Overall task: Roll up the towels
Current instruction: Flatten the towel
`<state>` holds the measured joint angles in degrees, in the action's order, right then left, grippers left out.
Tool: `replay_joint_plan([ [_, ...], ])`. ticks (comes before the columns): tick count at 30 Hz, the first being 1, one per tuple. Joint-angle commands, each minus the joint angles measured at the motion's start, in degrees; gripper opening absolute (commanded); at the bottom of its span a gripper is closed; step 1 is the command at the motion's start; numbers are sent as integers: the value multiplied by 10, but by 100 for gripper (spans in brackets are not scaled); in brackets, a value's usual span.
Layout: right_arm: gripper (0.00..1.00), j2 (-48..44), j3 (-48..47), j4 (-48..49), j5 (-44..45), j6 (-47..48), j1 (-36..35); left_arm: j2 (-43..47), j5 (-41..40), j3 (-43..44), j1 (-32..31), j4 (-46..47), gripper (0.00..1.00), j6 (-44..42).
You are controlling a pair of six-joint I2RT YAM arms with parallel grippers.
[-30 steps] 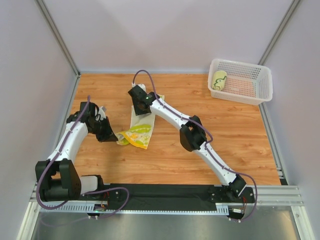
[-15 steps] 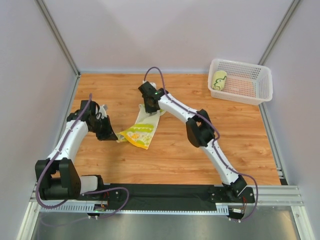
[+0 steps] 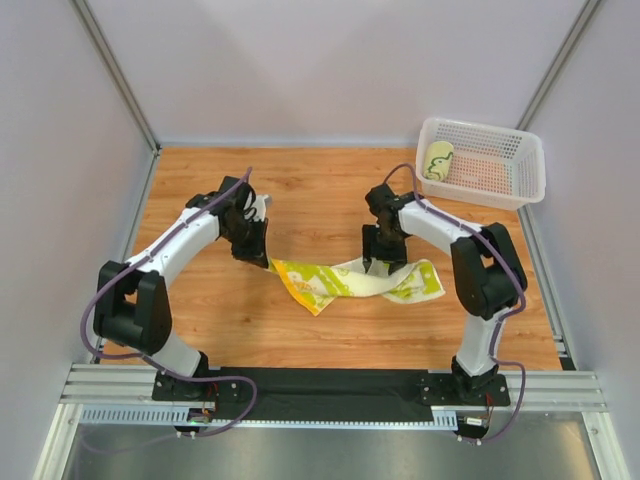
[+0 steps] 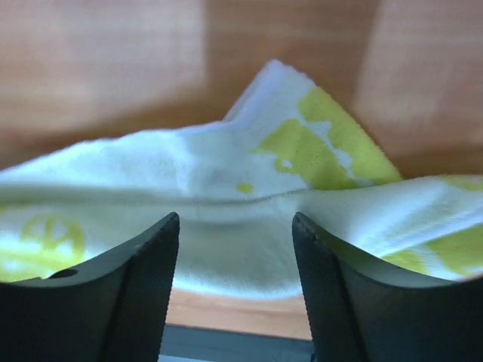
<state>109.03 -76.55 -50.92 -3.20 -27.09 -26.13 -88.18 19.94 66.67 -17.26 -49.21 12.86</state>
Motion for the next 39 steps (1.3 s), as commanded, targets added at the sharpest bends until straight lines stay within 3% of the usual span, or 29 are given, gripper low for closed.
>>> replay_joint_plan([
  [1, 66, -91, -24, -10, -7, 19, 11, -25, -51, 25, -1, -33, 0, -37],
  [4, 70, -66, -141, -39, 0, 36, 38, -44, -60, 21, -2, -33, 0, -43],
  [9, 68, 27, -205, -75, 14, 65, 57, -56, -37, 27, -5, -24, 0, -35],
  [30, 59, 84, -100, -74, -34, 80, 38, -62, -36, -13, -8, 9, 0, -23],
  [33, 54, 82, -84, -71, -37, 83, 38, -61, -33, -22, -8, 14, 0, -18],
  [36, 39, 82, -70, -69, -48, 85, 38, -58, -36, -34, -8, 22, 0, -14],
  [37, 28, 80, -68, -67, -50, 85, 37, -55, -36, -37, -8, 24, 0, -12],
  [39, 17, 77, -61, -67, -52, 86, 37, -56, -38, -43, -8, 27, 0, -10],
])
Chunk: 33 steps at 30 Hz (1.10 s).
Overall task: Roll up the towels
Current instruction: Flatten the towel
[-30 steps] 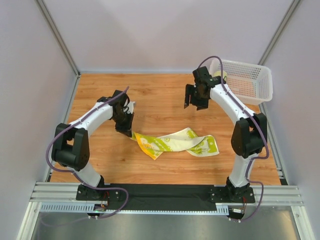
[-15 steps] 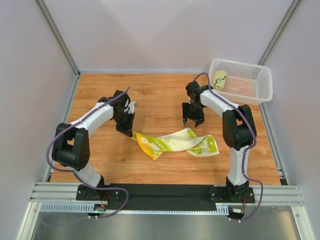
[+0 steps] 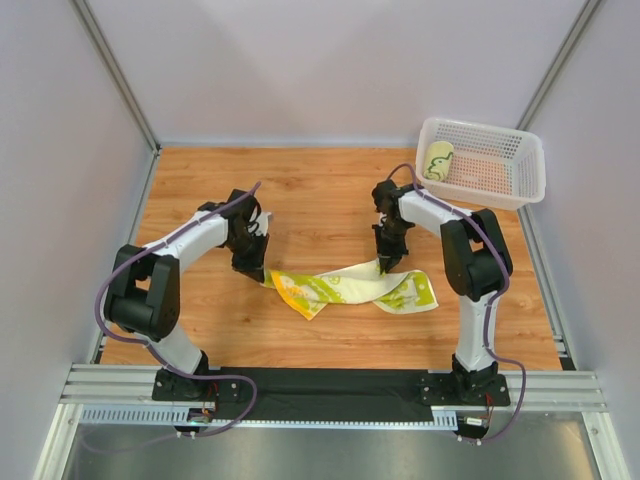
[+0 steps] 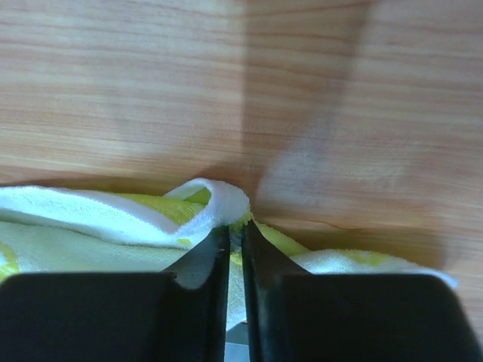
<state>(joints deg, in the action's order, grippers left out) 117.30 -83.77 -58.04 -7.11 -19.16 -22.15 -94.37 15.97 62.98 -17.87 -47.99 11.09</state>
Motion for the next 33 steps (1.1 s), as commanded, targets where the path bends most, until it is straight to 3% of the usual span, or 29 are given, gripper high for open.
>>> replay_joint_plan([
  [1, 7, -11, 12, 6, -15, 7, -3, 7, 3, -8, -2, 18, 0, 9],
  [3, 0, -15, 13, 5, -18, 9, -3, 9, -1, -8, -2, 19, 0, 12],
  [13, 0, -108, -61, -28, 3, 0, 5, 70, -47, 68, -2, -17, 0, -9],
  [18, 0, -189, -68, -50, 29, -9, 12, 126, -31, 89, -2, -11, 0, -23],
  [28, 0, -419, 48, -81, 100, -59, 13, 312, 27, 9, -2, 42, 0, -55],
  [33, 0, -441, 60, -81, 140, -78, 23, 361, 28, -29, -2, 68, 0, -69],
])
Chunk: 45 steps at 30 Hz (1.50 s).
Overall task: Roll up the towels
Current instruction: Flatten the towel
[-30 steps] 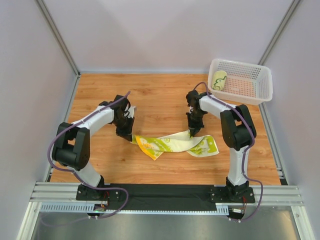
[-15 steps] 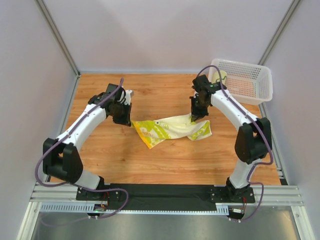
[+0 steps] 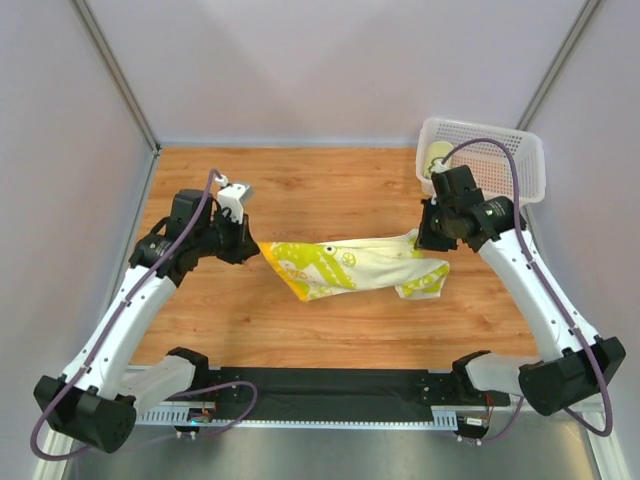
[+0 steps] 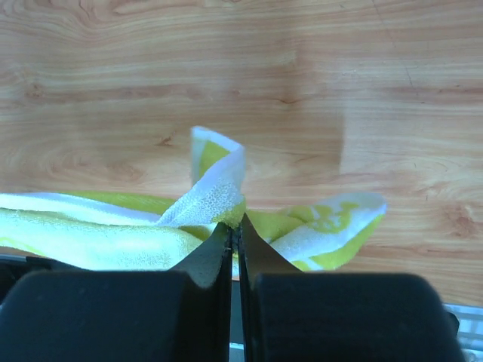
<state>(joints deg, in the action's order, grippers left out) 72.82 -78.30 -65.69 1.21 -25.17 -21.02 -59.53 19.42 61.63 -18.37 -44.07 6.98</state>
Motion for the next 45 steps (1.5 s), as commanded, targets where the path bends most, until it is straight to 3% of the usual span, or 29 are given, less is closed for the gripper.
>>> replay_joint_plan([
  [1, 0, 14, -10, -2, 55, -17, 15, 10, -9, -22, 3, 37, 0, -29],
  [8, 0, 181, -99, 14, 56, 1, 28, -147, 7, 14, 5, 29, 0, -30],
  [10, 2, 243, -102, 35, 35, 9, 31, -208, -15, 25, 7, 48, 26, -20],
  [11, 15, 264, -121, 31, 13, 10, 31, -231, -18, 36, 14, 47, 40, -15],
  [12, 48, 302, -129, 30, -1, 14, 30, -276, -18, 61, 18, 42, 46, -11],
  [15, 92, 325, -140, 28, -3, 16, 28, -316, -35, 102, 25, 0, 52, -10],
  [16, 96, 325, -137, 34, -3, 19, 28, -313, -34, 102, 25, 1, 60, -2],
  [17, 99, 325, -135, 36, 9, 25, 30, -306, -28, 99, 25, 6, 62, 4],
  [21, 100, 345, -140, 41, 11, 43, 41, -282, 15, 79, 0, 13, 71, 24],
  [27, 100, 381, -184, 25, 10, 54, 55, -284, 62, 31, -97, 34, 72, 47],
  [33, 100, 369, -162, 33, -30, 50, 105, -354, 67, 25, -175, 63, 71, 65],
  [39, 100, 349, -133, 23, -24, 61, 117, -431, 20, 93, -221, 54, 72, 67],
  [45, 100, 321, -106, 19, -15, 66, 119, -516, -104, 183, -260, 4, 74, 63],
])
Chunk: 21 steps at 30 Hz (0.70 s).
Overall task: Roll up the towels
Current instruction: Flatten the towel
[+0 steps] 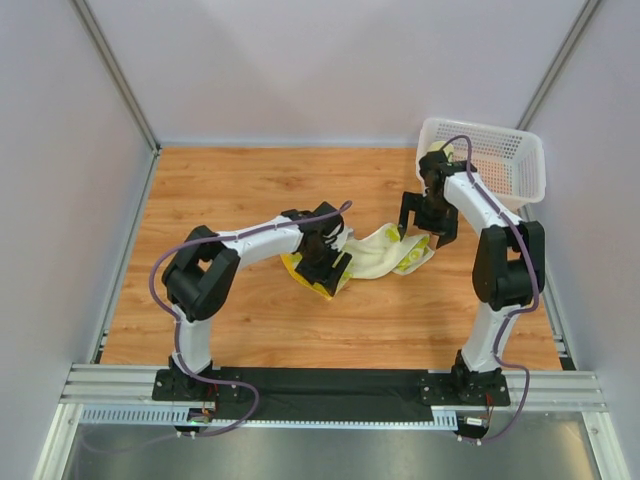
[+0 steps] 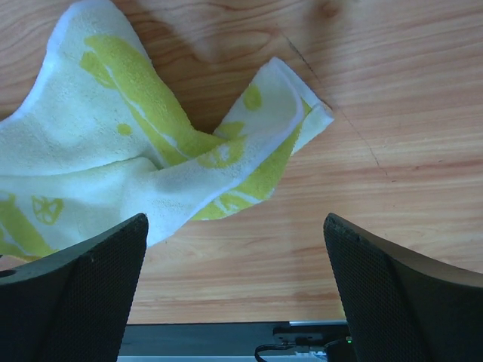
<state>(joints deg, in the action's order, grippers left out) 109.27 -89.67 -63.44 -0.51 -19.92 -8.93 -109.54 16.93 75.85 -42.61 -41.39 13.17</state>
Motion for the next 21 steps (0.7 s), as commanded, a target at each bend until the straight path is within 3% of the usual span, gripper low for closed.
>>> replay_joint_plan([
  [1, 100, -46, 10, -4, 3, 15, -1, -22, -100, 46, -23, -26, 74, -1],
  [7, 100, -57, 30, -5, 4, 25, 12, -82, -157, 82, -42, -44, 74, -12],
  [10, 100, -59, 35, -5, 4, 29, 18, -104, -167, 83, -55, -47, 67, -23],
  [13, 100, -58, 42, 2, -3, 28, 27, -112, -168, 70, -64, -45, 46, -31],
  [14, 100, -57, 49, 3, -7, 27, 29, -113, -168, 60, -64, -41, 30, -31],
  [16, 100, -57, 60, 16, -26, 21, 37, -106, -191, 49, -64, -41, 19, -32],
  [17, 100, -56, 75, 22, -29, 18, 39, -102, -192, 41, -64, -42, 5, -35],
  [18, 100, -53, 81, 31, -37, 16, 41, -94, -198, 38, -63, -43, 0, -36],
  [21, 100, -49, 106, 51, -49, 8, 51, -48, -211, 13, -62, -43, 0, -39],
])
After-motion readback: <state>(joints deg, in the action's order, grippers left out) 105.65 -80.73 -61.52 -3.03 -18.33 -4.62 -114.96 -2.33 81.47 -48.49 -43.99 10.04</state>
